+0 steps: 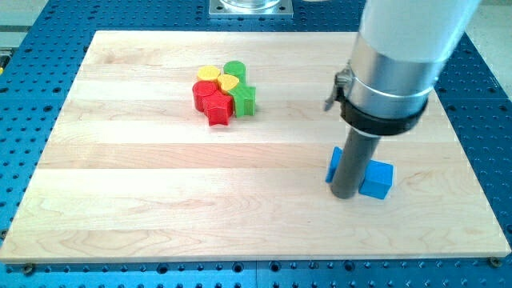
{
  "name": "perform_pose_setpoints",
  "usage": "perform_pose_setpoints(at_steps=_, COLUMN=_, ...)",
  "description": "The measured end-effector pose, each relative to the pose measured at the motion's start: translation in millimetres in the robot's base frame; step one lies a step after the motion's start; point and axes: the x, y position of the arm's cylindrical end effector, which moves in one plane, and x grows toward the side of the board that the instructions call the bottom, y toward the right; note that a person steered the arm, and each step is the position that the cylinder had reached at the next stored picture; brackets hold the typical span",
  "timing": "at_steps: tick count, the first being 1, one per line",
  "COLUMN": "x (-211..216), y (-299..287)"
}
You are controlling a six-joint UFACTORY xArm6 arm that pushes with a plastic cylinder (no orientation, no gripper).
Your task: Move the triangle into the green star
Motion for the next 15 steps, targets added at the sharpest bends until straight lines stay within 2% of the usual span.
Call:
perform_pose_setpoints(at_steps=4, x=-96.1, y=-8.4)
perform_pose_setpoints(at_steps=6, x=-102.9, y=6.0)
perform_pose_setpoints(at_steps=12, x=-208.6, y=3.3)
perform_pose_setpoints(at_steps=15, x=-208.8, y=-63.5)
